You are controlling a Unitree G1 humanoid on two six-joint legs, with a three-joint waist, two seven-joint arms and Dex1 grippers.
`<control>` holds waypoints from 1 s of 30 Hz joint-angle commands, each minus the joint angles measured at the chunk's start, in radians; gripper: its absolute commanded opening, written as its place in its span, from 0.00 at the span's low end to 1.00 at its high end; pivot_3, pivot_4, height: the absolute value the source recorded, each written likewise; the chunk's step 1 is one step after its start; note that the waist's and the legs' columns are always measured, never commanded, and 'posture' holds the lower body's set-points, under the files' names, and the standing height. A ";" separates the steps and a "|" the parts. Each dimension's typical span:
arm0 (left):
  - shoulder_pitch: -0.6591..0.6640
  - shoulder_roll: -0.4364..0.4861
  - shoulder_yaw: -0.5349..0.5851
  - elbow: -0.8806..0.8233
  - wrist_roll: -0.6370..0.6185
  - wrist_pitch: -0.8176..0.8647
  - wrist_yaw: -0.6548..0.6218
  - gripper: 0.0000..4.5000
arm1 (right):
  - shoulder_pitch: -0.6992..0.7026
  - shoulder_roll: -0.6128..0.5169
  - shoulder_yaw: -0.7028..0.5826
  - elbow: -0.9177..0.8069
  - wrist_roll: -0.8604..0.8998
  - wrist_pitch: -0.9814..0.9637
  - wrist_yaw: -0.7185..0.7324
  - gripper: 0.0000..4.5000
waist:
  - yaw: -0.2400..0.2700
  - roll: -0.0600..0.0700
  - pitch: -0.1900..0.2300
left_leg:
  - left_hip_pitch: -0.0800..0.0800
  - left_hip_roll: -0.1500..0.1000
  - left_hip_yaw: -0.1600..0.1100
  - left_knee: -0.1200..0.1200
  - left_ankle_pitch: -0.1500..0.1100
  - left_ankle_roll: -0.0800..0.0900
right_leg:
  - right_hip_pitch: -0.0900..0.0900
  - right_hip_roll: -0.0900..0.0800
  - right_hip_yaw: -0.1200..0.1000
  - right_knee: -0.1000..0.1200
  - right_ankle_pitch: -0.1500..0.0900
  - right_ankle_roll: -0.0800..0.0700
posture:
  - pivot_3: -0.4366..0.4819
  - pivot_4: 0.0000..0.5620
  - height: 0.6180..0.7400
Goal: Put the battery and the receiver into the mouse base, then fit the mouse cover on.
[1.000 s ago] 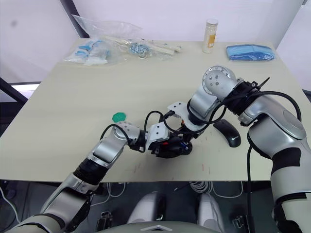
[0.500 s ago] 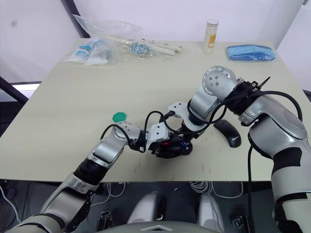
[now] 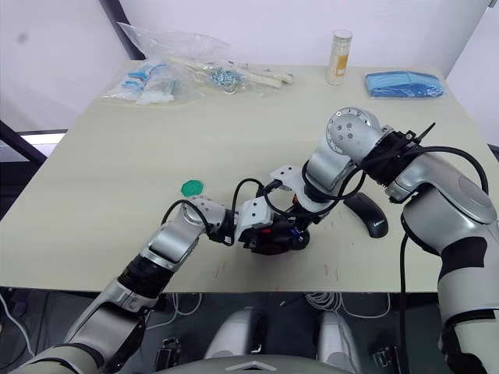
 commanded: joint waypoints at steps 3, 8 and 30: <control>0.038 0.003 -0.072 0.045 0.029 0.038 -0.007 0.65 | 0.004 0.017 -0.036 0.014 -0.025 0.009 -0.005 0.00 | 0.000 0.000 0.000 | 0.000 0.000 0.000 0.000 0.000 0.000 | 0.000 0.000 0.000 0.000 0.000 0.000 | 0.48 0.27 1.00; 0.042 0.002 -0.072 0.050 0.029 0.035 -0.004 0.65 | 0.008 0.018 -0.039 0.013 -0.030 0.009 -0.001 0.00 | 0.000 0.000 0.000 | 0.000 0.000 0.000 0.000 0.000 0.000 | 0.000 0.000 0.000 0.000 0.000 0.000 | 0.48 0.27 1.00; 0.048 0.009 -0.070 0.054 0.028 0.028 -0.005 0.65 | 0.019 -0.140 -0.115 -0.188 -0.042 0.009 0.133 0.50 | 0.001 0.000 0.000 | 0.000 0.000 0.000 0.000 0.000 0.000 | 0.000 0.000 0.000 0.000 -0.001 0.001 | 0.48 0.27 1.00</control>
